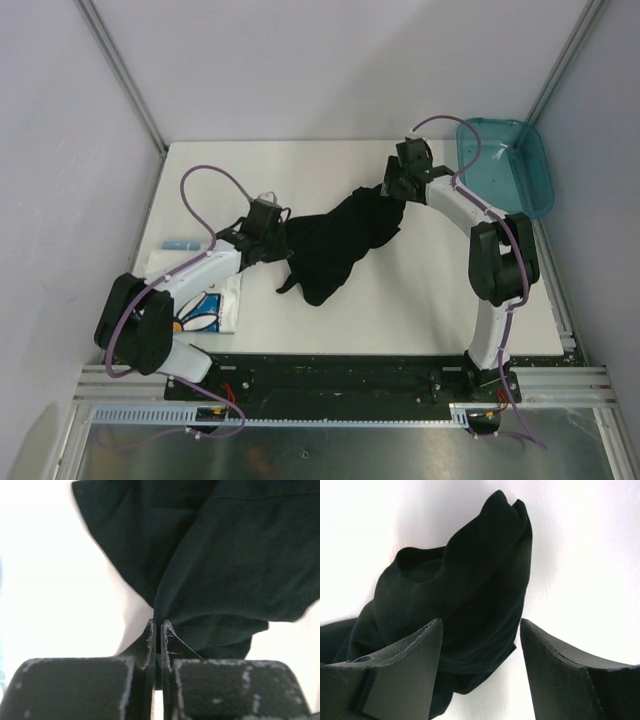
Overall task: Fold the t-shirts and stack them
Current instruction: Flatten out the tshirt
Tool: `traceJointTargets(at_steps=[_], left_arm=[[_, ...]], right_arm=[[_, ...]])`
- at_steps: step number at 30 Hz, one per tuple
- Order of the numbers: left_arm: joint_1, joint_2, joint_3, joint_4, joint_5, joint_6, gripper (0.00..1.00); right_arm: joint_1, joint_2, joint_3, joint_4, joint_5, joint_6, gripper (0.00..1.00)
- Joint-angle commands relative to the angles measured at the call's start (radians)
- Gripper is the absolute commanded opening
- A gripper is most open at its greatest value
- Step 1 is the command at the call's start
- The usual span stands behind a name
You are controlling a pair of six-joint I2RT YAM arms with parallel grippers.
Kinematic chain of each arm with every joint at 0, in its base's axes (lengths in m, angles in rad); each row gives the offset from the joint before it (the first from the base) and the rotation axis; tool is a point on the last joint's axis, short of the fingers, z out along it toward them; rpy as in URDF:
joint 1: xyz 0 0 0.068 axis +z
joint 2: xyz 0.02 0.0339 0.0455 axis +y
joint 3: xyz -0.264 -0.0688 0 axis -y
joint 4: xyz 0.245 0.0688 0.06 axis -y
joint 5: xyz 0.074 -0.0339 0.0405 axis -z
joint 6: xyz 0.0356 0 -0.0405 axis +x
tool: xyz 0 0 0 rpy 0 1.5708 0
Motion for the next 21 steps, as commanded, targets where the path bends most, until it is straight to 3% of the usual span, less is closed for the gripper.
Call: traceJointTargets(at_steps=[1, 10, 21], left_arm=[[0.013, 0.006, -0.021, -0.01, -0.065, -0.022, 0.0], [0.015, 0.018, -0.012, -0.011, -0.056, -0.019, 0.0], [0.016, 0.011, -0.003, -0.01, -0.051, -0.008, 0.0]], right_arm=[[0.022, 0.03, 0.074, 0.017, 0.026, 0.024, 0.68], [0.072, 0.035, 0.097, 0.062, 0.1, 0.059, 0.67], [0.069, 0.189, 0.265, -0.009, 0.112, 0.095, 0.59]])
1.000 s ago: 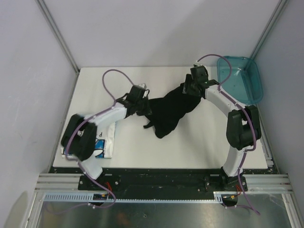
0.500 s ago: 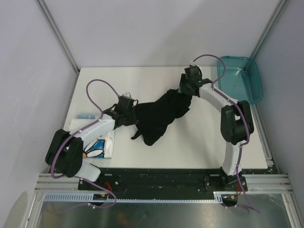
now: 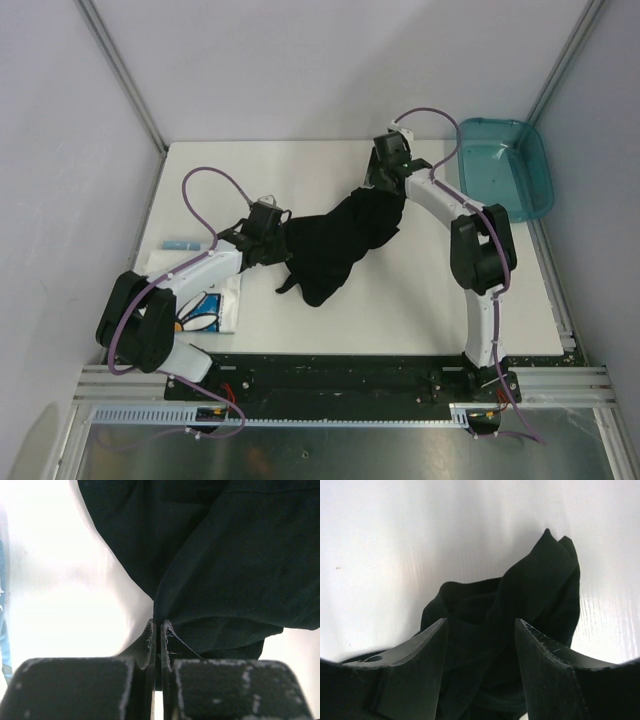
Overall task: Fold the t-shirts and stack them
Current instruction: Flatten out the tshirt
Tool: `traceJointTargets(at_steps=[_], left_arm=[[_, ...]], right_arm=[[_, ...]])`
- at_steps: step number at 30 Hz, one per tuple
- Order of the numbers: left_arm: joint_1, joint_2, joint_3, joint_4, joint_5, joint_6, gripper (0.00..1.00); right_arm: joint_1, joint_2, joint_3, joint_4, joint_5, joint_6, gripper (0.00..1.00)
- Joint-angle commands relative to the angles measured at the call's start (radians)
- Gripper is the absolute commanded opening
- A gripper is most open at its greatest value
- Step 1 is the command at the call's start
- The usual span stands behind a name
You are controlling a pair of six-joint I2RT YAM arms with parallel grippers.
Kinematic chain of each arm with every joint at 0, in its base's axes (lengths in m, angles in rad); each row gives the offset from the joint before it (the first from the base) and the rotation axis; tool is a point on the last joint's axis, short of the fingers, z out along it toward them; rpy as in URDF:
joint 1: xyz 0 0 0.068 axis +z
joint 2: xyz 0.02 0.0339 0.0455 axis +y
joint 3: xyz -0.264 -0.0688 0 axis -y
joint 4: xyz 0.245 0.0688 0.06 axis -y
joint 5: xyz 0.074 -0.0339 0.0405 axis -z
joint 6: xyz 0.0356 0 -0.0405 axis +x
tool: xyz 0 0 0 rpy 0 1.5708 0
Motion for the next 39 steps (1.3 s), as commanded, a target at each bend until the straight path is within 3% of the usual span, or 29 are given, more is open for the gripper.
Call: traceJointTargets(at_steps=[1, 4, 7, 8, 10, 13, 17, 28, 39], left_arm=[[0.006, -0.009, 0.021, 0.012, -0.023, -0.002, 0.0], [0.009, -0.011, 0.024, 0.011, -0.022, 0.001, 0.0], [0.013, -0.014, 0.026, 0.01, -0.022, 0.001, 0.0], [0.014, -0.014, 0.027, 0.009, -0.021, 0.002, 0.0], [0.017, -0.013, 0.03, 0.01, -0.02, 0.002, 0.0], [0.02, -0.009, 0.047, 0.005, -0.022, 0.002, 0.0], [0.037, -0.014, 0.133, -0.037, -0.057, 0.025, 0.0], [0.173, -0.106, 0.567, -0.171, -0.232, 0.191, 0.0], [0.175, -0.274, 0.57, -0.178, -0.227, 0.188, 0.0]], right_arm=[[-0.006, 0.064, 0.101, -0.038, 0.038, 0.031, 0.59], [-0.005, 0.087, 0.124, -0.052, 0.041, 0.036, 0.57], [-0.004, 0.092, 0.127, -0.052, 0.041, 0.044, 0.48], [-0.005, 0.091, 0.13, -0.056, 0.044, 0.048, 0.41], [-0.009, 0.087, 0.146, -0.072, 0.042, 0.057, 0.13], [-0.017, 0.075, 0.187, -0.114, 0.038, 0.065, 0.02], [-0.049, 0.004, 0.224, -0.164, 0.05, 0.065, 0.0], [-0.261, -0.39, 0.206, -0.256, -0.045, 0.085, 0.0], [-0.38, -0.681, 0.091, -0.273, -0.189, 0.094, 0.0]])
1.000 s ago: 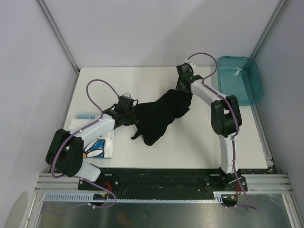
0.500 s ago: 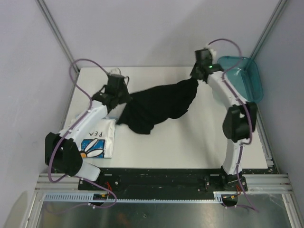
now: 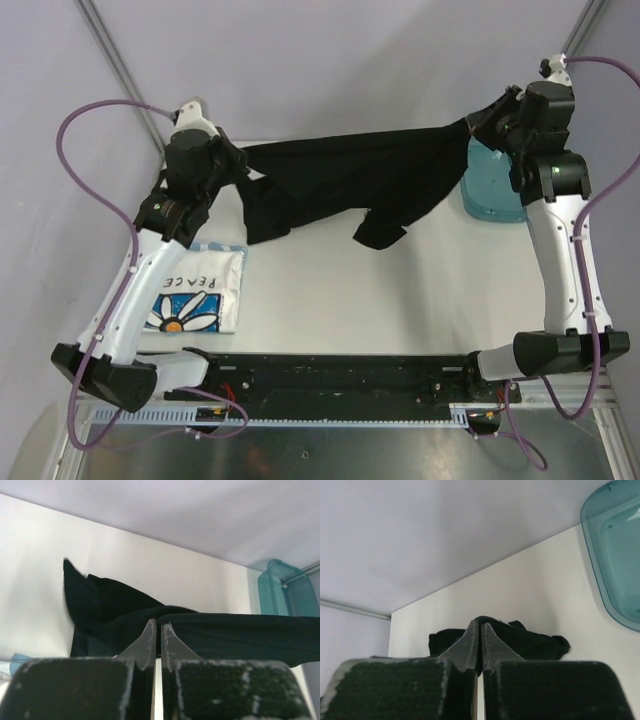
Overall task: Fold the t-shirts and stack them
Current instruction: Flatten out the tshirt
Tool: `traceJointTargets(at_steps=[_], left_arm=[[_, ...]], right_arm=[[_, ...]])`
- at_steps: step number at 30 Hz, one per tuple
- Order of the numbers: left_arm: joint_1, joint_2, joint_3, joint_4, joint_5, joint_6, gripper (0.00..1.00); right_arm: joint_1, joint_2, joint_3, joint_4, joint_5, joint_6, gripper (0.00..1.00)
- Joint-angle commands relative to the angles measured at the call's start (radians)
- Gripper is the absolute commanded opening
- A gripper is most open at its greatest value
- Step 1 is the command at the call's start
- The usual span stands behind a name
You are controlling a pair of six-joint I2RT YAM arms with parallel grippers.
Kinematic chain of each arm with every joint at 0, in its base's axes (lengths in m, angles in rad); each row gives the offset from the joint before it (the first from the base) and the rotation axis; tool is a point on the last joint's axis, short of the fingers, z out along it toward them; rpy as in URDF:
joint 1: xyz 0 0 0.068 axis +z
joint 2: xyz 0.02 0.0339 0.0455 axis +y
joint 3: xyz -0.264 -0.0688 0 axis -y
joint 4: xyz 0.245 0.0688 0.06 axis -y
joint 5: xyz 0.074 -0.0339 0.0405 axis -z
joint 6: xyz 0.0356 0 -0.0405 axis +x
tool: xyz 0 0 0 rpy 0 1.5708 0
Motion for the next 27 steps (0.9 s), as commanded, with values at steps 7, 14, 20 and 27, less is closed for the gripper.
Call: traceJointTargets(at_steps=[7, 14, 20, 27], left_arm=[[0.027, -0.106, 0.013, -0.032, -0.06, 0.029, 0.0], [0.029, -0.062, -0.011, -0.019, -0.038, 0.008, 0.0], [0.055, 0.015, 0.015, 0.0, 0.019, -0.003, 0.0], [0.009, 0.07, -0.02, 0.046, 0.401, -0.041, 0.0]], right_arm=[[-0.061, -0.07, 0.019, 0.001, -0.009, -0.009, 0.0], [-0.062, -0.042, -0.088, 0.069, -0.064, 0.011, 0.0], [-0.063, 0.017, -0.163, 0.121, -0.083, 0.012, 0.0], [-0.062, 0.126, -0.19, 0.118, -0.072, 0.013, 0.0]])
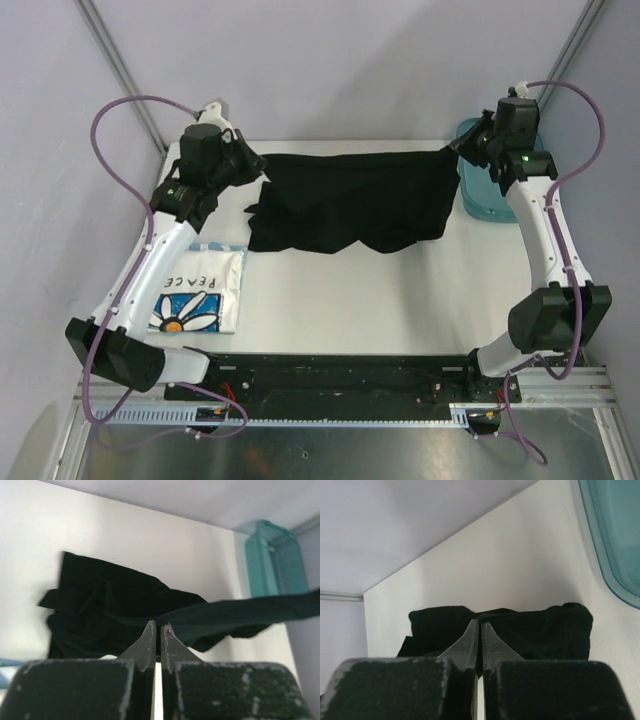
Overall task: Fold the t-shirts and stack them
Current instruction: Flatten out the tshirt
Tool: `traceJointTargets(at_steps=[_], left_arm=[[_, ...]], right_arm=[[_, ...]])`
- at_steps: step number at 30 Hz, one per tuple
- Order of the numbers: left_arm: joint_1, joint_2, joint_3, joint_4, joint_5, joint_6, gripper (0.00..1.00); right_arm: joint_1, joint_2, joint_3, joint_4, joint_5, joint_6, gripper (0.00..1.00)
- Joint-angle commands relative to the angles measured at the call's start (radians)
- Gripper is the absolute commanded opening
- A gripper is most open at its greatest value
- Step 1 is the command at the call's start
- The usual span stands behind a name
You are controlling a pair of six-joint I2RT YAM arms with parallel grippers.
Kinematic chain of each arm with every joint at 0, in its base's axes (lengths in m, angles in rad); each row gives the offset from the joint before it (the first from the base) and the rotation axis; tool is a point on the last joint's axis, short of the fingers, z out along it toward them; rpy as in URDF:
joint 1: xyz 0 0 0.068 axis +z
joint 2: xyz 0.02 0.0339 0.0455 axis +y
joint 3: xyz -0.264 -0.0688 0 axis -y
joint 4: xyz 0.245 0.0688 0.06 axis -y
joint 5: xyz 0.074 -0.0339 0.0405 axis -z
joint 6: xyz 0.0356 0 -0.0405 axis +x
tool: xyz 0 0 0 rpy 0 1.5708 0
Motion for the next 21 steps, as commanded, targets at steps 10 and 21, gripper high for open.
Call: traceJointTargets(at_steps=[10, 21], left_arm=[[-0.418, -0.164, -0.654, 0.22, 0.361, -0.211, 0.0], [-0.708, 0.195, -0.507, 0.349, 0.423, -0.194, 0.0]], right_arm=[[-0.008, 0.012, -0.265, -0.026, 0.111, -0.057, 0.0], [-0.017, -0.078, -0.363, -0.108, 0.18, -0.104, 0.58]])
